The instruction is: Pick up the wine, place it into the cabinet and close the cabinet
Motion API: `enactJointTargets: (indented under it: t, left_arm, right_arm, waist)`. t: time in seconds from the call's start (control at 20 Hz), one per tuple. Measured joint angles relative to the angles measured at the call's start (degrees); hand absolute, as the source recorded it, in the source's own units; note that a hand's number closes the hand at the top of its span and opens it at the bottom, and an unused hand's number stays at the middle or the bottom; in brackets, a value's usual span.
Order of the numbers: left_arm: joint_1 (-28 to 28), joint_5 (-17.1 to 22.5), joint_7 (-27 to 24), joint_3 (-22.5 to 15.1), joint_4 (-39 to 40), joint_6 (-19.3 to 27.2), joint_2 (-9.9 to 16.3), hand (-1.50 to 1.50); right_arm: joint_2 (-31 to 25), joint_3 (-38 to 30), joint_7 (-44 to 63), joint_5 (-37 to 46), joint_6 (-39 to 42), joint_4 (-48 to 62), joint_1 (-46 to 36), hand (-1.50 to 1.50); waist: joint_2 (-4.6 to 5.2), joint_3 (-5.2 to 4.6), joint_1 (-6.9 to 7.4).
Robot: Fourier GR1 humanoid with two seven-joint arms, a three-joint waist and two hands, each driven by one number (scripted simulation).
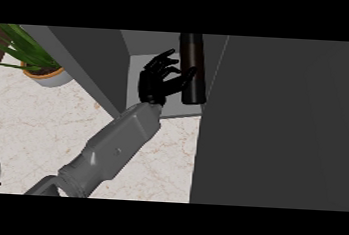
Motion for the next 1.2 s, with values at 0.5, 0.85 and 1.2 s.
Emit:
enactJointTargets:
  t: [0.5,0.85,1.2]
  left_arm:
    - [-2.5,5.0,-2.0,-2.5,1.5,2.7,0.0,-1.50]
    - [-4.6,3.4,-2.7,-7.7,3.5,5.9,0.0,-1.50]
    - [-5.4,3.1,-4.1,-10.7,2.6,6.8,0.0,-1.50]
  right_arm:
    - [0.0,0.2,-1.3,0.8,0.4,0.8,0.4,-1.50]
    - [-0.3,-0.3,-1.3,-0.3,0.8,1.0,0.3,-1.50]
    - [-0.4,-0.5,-1.0,-0.1,0.5,1.4,0.0,-1.50]
  waist:
    - [0.19,0.04,-0.13]
    - [0.08,0.07,0.37]
    - [-0.09,0.06,1.09]
